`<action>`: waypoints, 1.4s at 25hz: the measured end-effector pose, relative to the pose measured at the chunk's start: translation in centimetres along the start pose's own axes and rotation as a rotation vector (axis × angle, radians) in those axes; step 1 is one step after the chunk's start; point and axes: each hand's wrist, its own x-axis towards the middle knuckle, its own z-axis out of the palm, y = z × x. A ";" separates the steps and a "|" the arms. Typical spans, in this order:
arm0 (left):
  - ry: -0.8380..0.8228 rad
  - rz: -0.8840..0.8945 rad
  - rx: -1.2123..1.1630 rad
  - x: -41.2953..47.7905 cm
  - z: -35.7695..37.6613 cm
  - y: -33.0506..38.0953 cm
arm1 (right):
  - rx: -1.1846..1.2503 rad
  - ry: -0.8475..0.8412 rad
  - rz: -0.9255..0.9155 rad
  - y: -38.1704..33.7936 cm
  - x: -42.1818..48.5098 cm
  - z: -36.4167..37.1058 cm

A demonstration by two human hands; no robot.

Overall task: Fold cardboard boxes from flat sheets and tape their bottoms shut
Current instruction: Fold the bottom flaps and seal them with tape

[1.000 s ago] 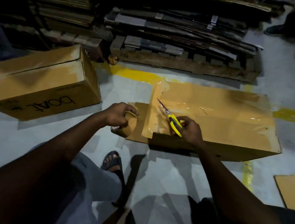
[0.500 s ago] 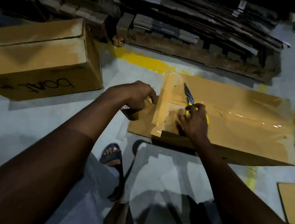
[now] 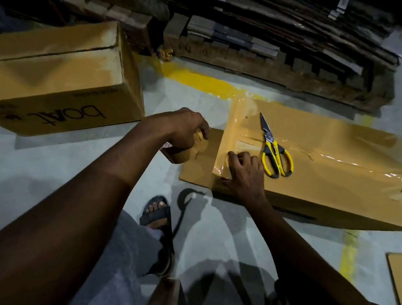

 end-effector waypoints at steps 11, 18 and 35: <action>0.296 -0.065 -0.147 2.8 -1.3 0.0 | -0.079 -0.039 -0.069 3.1 11.8 -2.5; 0.214 -0.078 -0.151 4.9 -1.0 -0.5 | 0.237 0.038 0.297 6.0 20.9 -1.6; 0.198 -0.041 -0.170 6.2 -0.9 0.1 | 0.106 0.013 0.128 4.6 22.4 0.7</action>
